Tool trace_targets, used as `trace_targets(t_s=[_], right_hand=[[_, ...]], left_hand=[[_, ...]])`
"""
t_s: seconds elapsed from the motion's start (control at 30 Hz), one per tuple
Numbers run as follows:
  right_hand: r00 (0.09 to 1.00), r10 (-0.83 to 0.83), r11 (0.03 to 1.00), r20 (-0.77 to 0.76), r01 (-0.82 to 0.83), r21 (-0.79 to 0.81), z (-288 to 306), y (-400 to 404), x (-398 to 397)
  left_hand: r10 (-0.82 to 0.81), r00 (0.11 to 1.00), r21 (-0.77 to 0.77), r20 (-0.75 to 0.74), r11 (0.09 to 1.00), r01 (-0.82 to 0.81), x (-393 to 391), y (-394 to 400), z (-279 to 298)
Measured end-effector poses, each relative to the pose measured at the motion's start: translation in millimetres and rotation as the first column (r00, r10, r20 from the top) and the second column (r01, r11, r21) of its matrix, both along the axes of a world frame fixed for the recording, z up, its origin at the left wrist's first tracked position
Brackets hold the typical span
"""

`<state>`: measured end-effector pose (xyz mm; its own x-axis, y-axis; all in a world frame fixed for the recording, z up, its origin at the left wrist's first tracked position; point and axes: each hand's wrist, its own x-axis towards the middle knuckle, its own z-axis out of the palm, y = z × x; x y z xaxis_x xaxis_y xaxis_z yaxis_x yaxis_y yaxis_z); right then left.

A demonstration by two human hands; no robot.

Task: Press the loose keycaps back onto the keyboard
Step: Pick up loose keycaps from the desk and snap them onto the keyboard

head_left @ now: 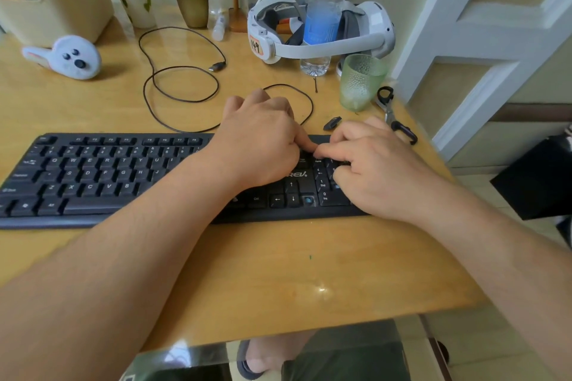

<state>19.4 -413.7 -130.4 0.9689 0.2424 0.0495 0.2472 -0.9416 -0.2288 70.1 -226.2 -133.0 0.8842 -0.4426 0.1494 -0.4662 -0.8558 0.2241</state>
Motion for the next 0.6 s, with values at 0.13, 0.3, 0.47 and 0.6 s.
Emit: trace_targets(t_s=[0.13, 0.3, 0.47, 0.6], right_hand=[[0.999, 0.01, 0.997, -0.041, -0.013, -0.07, 3.2, -2.4, -4.0], [0.999, 0.001, 0.994, -0.038, -0.006, -0.111, 4.8, -1.9, -4.7], [0.997, -0.025, 1.0, -0.068, 0.024, -0.013, 5.6, 2.0, 11.7], [0.995, -0.049, 0.998, -0.082, 0.052, 0.036, 11.8, 10.9, 25.8]], left_hand=[[-0.004, 1.0, -0.017, 0.003, 1.0, 0.004, 0.7, -0.1, -0.4], [-0.018, 0.999, -0.009, 0.032, 1.0, 0.018, 0.5, 0.4, -0.2], [-0.028, 0.999, -0.007, 0.018, 1.0, 0.028, 1.1, 0.9, -0.9], [-0.046, 0.999, -0.015, 0.013, 0.999, 0.046, -0.1, 1.8, -2.0]])
